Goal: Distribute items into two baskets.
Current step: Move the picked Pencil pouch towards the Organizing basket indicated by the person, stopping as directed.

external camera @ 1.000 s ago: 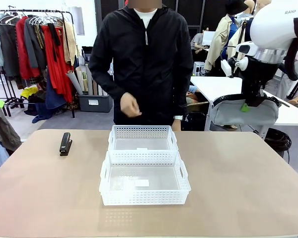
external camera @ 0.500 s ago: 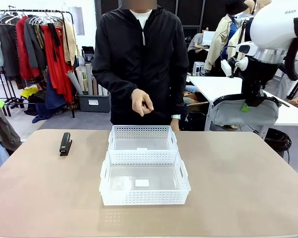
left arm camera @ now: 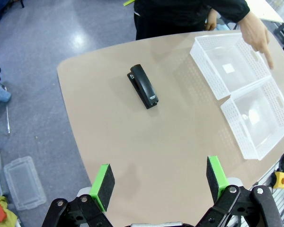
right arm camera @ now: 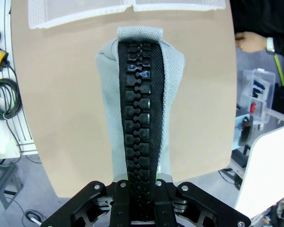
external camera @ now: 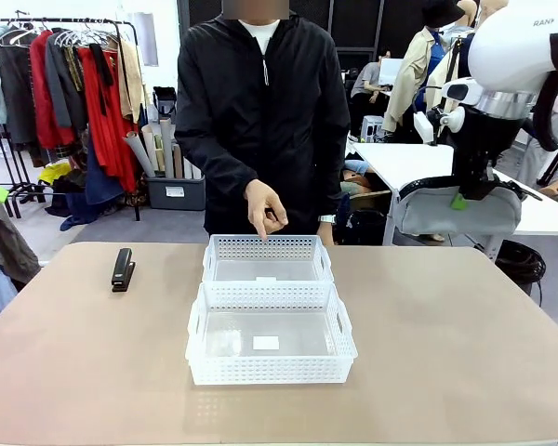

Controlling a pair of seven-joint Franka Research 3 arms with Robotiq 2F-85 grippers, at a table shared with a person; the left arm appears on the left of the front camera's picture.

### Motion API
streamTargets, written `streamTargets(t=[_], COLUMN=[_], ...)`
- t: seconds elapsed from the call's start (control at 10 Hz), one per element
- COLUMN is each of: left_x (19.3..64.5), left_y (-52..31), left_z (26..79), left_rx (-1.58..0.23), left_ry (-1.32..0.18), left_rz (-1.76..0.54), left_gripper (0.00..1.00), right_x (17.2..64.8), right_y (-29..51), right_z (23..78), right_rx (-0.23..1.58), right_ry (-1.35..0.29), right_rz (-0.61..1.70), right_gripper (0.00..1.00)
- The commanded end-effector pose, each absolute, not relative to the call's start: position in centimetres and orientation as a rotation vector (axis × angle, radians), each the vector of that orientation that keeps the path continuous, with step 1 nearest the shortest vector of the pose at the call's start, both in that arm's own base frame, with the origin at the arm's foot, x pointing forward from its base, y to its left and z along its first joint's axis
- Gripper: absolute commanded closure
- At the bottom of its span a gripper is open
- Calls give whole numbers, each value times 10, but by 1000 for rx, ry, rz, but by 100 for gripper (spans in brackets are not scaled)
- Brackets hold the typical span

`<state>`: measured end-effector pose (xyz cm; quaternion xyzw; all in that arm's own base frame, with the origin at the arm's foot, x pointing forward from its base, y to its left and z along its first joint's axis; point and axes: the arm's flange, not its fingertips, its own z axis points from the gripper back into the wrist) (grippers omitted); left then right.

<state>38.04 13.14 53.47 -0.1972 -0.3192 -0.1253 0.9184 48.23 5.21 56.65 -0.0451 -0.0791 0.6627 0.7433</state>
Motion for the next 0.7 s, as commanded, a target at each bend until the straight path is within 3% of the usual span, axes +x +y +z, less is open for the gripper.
streamTargets(t=[0.0,0.6], left_x=[380,380], left_y=[131,131], left_z=[534,534], left_rx=[-417,-417], left_ry=[-662,-662], left_rz=[-257,-257], left_gripper=[0,0], right_x=[483,472], right_y=[53,55], right_z=[568,563], right_rx=[-99,-74], right_ry=[-187,-172], right_rz=[1443,1480], right_gripper=[100,100])
